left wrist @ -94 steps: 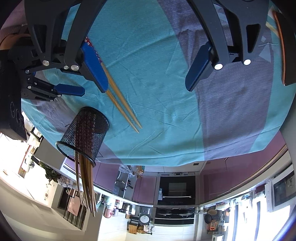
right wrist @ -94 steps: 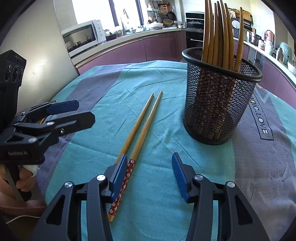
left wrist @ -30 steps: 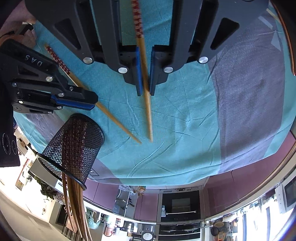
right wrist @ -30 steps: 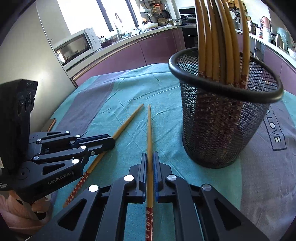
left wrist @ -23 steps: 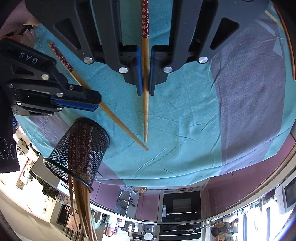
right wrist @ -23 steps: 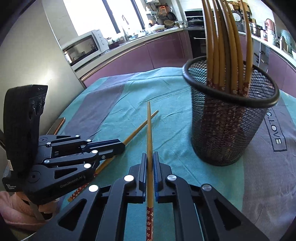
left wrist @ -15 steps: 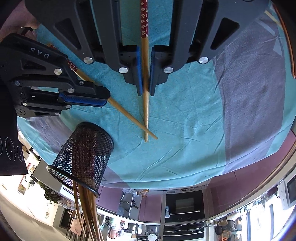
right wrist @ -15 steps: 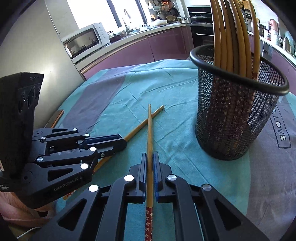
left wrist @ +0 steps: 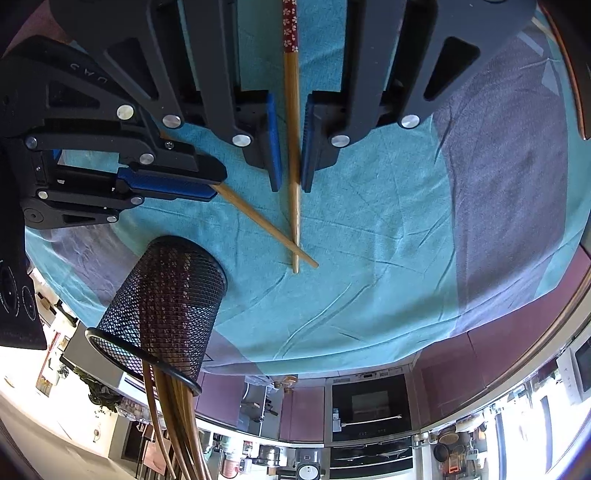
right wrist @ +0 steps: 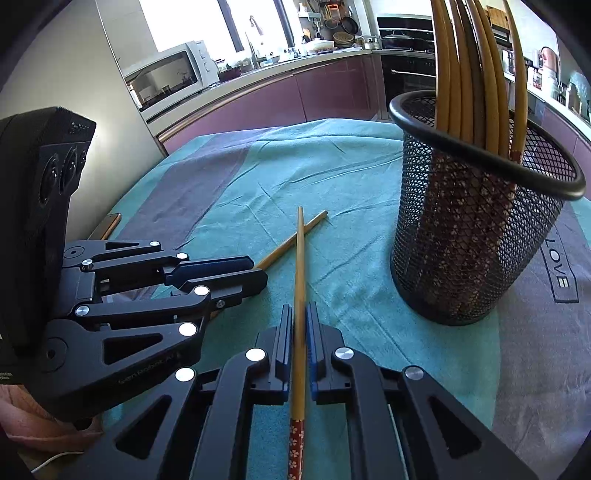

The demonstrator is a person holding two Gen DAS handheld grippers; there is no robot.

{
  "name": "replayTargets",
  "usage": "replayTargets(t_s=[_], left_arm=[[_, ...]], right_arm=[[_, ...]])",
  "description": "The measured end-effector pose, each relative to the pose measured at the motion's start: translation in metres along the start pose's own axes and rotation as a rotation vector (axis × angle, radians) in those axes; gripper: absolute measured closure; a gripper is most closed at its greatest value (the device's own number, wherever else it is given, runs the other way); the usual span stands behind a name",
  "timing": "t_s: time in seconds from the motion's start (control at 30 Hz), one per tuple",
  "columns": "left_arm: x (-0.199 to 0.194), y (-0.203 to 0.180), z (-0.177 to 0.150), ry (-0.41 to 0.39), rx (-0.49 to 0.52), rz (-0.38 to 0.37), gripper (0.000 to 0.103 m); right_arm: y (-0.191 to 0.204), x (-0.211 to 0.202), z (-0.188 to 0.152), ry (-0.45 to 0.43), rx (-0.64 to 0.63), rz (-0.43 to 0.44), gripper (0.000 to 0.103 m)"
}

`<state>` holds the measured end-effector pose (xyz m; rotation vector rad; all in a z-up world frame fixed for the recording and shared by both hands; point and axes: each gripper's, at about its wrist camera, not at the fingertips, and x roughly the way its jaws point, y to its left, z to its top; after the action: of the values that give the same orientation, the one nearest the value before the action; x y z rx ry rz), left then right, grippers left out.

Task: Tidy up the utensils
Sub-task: 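Lift both held chopsticks upright and carry them toward the mesh cup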

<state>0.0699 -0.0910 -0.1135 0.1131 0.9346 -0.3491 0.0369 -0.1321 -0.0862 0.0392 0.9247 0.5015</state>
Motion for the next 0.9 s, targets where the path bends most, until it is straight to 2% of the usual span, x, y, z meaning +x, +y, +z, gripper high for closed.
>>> replayTargets(t_s=[0.4, 0.9], left_arm=[[-0.005, 0.006, -0.001, -0.013, -0.04, -0.01, 0.096], [-0.04, 0.015, -0.001, -0.077, -0.05, -0.049, 0.096]], right_arm=[[-0.011, -0.015, -0.002, -0.033, 0.037, 0.036, 0.097], [-0.012, -0.053, 0.0, -0.129, 0.039, 0.095, 0.097]])
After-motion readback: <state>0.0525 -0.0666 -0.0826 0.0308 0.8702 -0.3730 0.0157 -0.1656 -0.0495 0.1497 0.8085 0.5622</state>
